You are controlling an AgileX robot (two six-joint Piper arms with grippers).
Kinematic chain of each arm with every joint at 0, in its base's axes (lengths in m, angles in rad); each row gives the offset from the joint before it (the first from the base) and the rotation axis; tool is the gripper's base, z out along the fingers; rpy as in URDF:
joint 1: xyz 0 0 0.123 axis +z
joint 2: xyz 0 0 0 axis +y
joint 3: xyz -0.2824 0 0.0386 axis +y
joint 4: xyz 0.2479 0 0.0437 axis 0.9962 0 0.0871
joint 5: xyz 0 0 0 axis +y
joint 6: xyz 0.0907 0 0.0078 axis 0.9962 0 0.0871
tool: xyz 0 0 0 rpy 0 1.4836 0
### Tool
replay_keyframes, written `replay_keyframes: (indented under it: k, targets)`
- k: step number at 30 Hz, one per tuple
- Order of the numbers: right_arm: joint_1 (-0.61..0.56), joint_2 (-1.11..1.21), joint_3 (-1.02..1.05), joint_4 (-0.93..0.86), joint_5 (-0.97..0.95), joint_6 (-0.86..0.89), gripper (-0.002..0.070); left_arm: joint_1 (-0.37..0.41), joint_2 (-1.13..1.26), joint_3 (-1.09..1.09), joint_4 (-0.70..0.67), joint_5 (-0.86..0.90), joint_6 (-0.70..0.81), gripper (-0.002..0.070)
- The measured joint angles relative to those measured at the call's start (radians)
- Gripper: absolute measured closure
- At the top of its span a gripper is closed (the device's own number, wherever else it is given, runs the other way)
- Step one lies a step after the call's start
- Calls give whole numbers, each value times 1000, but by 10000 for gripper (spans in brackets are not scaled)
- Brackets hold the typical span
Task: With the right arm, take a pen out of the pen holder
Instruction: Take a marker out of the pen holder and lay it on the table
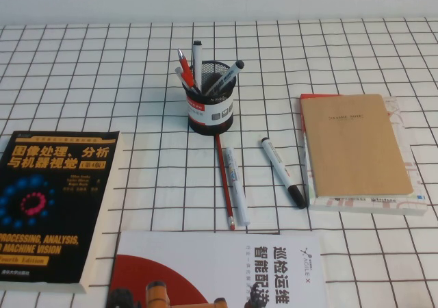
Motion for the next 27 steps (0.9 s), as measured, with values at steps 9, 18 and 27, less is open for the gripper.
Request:
replay_keyframes:
  k: [9, 18, 27]
  targets:
    - [0, 0, 0, 0, 0, 0, 693, 0, 0, 0, 0, 0, 0, 680]
    - [0, 0, 0, 59, -25, 0, 693, 0, 0, 0, 0, 0, 0, 680]
    - [0, 0, 0, 507, -223, 0, 693, 0, 0, 0, 0, 0, 0, 680]
